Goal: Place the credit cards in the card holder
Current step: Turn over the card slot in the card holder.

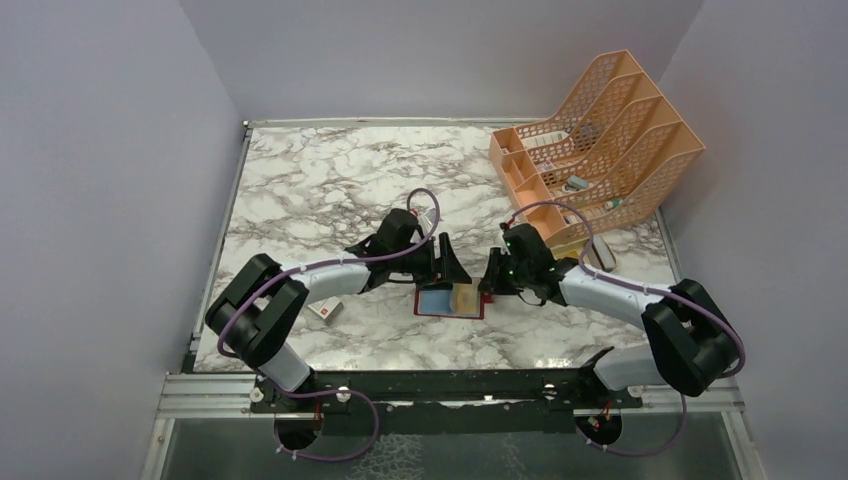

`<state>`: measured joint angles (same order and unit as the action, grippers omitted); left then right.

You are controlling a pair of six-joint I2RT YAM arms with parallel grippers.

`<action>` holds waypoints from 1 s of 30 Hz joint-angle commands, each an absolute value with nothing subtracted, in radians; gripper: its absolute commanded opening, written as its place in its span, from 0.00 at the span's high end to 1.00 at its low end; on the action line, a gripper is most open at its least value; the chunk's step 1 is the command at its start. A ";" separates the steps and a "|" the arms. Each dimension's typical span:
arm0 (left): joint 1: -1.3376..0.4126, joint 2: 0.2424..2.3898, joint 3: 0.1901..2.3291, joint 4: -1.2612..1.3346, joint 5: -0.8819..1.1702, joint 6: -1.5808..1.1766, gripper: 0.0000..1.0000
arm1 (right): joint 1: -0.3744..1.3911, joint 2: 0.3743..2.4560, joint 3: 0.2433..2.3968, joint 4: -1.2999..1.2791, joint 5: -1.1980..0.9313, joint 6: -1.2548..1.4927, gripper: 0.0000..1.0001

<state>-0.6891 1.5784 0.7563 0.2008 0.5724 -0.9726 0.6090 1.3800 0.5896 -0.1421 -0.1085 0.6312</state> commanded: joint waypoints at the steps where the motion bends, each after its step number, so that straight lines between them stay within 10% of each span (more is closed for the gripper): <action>1: -0.718 1.578 0.787 0.267 0.622 -0.991 0.34 | 0.615 1.339 0.640 -0.193 -0.004 0.603 0.78; 30: -0.765 1.674 0.812 0.371 0.670 -0.946 0.34 | 0.425 1.283 0.963 -0.541 0.451 0.213 0.65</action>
